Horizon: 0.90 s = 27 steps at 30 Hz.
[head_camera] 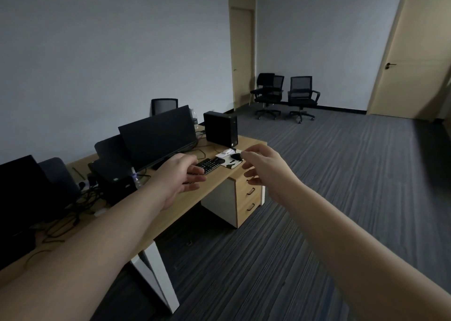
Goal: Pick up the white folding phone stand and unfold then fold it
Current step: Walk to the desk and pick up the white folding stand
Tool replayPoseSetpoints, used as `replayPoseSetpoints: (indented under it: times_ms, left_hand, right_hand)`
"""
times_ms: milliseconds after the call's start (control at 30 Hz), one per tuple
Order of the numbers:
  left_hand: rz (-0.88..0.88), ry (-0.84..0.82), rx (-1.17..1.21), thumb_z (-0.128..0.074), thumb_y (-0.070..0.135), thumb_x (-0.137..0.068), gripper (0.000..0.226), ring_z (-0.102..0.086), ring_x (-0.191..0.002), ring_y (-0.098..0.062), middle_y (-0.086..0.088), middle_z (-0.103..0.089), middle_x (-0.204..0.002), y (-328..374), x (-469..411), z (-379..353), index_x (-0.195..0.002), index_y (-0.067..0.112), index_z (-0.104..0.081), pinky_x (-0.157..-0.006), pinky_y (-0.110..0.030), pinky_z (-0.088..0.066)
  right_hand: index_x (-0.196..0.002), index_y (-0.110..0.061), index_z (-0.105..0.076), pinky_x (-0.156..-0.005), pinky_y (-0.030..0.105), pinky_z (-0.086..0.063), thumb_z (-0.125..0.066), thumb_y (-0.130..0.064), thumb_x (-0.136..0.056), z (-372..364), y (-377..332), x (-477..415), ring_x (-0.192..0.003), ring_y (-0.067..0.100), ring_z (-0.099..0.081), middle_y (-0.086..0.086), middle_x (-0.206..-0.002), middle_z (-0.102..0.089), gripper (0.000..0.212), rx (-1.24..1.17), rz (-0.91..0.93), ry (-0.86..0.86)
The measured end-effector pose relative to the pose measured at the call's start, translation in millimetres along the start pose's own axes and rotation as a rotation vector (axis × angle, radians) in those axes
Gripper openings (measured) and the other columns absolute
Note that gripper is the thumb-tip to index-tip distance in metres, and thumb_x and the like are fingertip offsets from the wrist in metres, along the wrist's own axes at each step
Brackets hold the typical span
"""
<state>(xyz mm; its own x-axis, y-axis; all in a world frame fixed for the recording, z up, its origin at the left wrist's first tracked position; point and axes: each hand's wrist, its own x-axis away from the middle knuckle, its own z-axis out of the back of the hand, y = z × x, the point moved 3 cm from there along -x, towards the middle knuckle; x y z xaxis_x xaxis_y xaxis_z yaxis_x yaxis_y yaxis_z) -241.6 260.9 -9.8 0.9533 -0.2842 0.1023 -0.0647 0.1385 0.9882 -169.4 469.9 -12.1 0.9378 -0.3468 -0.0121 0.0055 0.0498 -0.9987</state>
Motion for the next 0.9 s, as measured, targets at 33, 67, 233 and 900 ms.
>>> replayPoseSetpoints:
  times_ms: [33, 67, 233, 900]
  left_hand:
    - [0.007, 0.003, 0.003, -0.048, 0.022, -0.105, 0.016, -0.071, -0.099, -0.036, -0.023, -0.066, -0.112, 2, -11, -6, -0.109, 0.011, -0.059, -0.092, -0.052, -0.056]
    - [0.008, 0.006, -0.003, -0.049, 0.022, -0.105, 0.017, -0.072, -0.101, -0.037, -0.023, -0.066, -0.113, 4, -21, -12, -0.111, 0.01, -0.059, -0.095, -0.053, -0.056]
    - [0.0, 0.016, -0.002, -0.05, 0.023, -0.104, 0.017, -0.073, -0.103, -0.038, -0.022, -0.067, -0.112, 10, -80, -36, -0.109, 0.01, -0.059, -0.092, -0.051, -0.057]
    - [-0.012, 0.06, 0.062, -0.049, 0.025, -0.105, 0.026, -0.073, -0.096, -0.034, -0.018, -0.07, -0.104, 48, -392, -94, -0.119, 0.005, -0.059, -0.083, -0.045, -0.059]
  right_hand:
    - [-0.11, -0.016, -0.066, -0.061, 0.031, -0.055, -0.066, -0.028, -0.094, 5, 0, -12, -0.07, 0.017, -0.062, 0.007, -0.09, -0.066, 0.02, -0.002, 0.0, 0.0]
    - [-0.11, -0.016, -0.066, -0.062, 0.031, -0.056, -0.066, -0.028, -0.094, 10, 0, -24, -0.07, 0.017, -0.063, 0.007, -0.089, -0.066, 0.02, 0.0, 0.002, -0.001]
    - [-0.11, -0.017, -0.067, -0.062, 0.031, -0.056, -0.066, -0.028, -0.094, 27, 8, -86, -0.072, 0.017, -0.064, 0.006, -0.089, -0.067, 0.02, -0.005, -0.006, 0.003]
    - [-0.108, -0.018, -0.067, -0.058, 0.027, -0.056, -0.067, -0.027, -0.095, 67, 11, -397, -0.068, 0.016, -0.064, 0.007, -0.087, -0.068, 0.017, 0.041, 0.001, -0.005]
